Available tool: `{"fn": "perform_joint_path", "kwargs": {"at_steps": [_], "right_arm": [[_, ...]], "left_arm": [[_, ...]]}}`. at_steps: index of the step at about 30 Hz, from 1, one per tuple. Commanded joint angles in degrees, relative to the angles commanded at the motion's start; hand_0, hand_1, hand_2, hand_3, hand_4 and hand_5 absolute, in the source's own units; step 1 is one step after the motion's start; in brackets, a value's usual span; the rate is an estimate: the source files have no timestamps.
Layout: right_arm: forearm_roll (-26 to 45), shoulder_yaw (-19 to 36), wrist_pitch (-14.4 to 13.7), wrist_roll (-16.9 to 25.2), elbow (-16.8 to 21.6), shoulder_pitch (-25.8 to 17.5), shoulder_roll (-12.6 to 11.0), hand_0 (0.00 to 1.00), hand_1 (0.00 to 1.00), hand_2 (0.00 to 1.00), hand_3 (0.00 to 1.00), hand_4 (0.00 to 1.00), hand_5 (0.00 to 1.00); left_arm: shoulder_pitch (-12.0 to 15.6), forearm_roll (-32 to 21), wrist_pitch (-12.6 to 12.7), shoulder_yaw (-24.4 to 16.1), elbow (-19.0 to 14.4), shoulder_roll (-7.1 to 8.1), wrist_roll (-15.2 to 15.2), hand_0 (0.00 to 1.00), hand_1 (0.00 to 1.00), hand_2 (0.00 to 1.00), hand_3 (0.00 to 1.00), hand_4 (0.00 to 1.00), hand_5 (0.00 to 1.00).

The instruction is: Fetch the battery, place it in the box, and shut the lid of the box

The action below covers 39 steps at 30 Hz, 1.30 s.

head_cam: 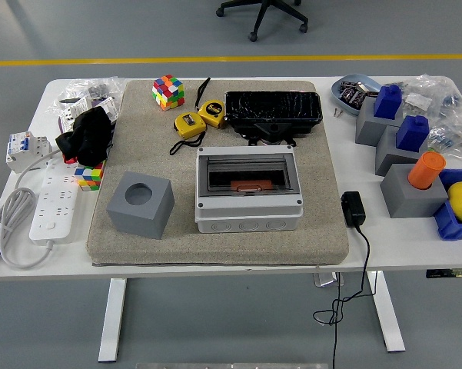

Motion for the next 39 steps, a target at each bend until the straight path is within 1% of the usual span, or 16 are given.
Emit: {"fn": "perform_joint_path", "kwargs": {"at_steps": [9,11,19,24,29,34,39], "right_arm": [[0.6,-1.0,0.0,-0.1,0.1,-0.1,-0.3,0.998,0.955,0.909,0.917,0.998,0.998],[0.5,-0.9,0.1,-0.1,0.0,-0.2,-0.3,0.998,0.955,0.908,0.916,0.998,0.998],[0.4,-0.7,0.1,-0.1,0.0,0.0,-0.2,0.998,0.955,0.906,0.914,0.998,0.998],[0.4,-0.9,0.2,-0.1,0.1,0.6,-0.1,0.998,0.954,0.905,0.911,0.998,0.998],[0.1,-0.6,0.2,-0.1,0.0,0.7,0.0,0.998,0.955,0.905,0.910,0.998,0.998],[1.0,-2.2,0.3,-0.1,0.1,0.1,0.0,0.998,0.955,0.905,0.910,0.998,0.998],[0.5,-2.0,0.3,-0.2,-0.1,-0.3,0.2,0.998,0.954,0.904,0.910,0.998,0.998]], "left_arm": [[0.2,-0.1,-0.3,0.3,0.1,0.14,0.0,0.962,0.903,0.830,0.765,0.998,0.998],[0.3,-0.2,-0.4,0.3,0.2,0.13,0.0,0.948,0.898,0.830,0.765,0.998,0.998],[0.2,0.0,-0.7,1.0,0.3,0.03,0.2,0.943,0.894,0.829,0.768,0.998,0.998],[-0.3,-0.3,-0.6,1.5,0.6,0.24,0.2,0.941,0.890,0.828,0.770,0.998,0.998],[-0.5,-0.5,-0.4,1.6,0.5,0.11,0.1,0.939,0.888,0.824,0.769,0.998,0.998],[-0.5,-0.8,-0.1,2.2,0.6,-0.03,0.0,0.939,0.888,0.824,0.769,0.998,0.998],[-0.4,-0.7,-0.1,2.4,0.5,0.20,0.1,0.940,0.887,0.823,0.768,0.998,0.998]]}}
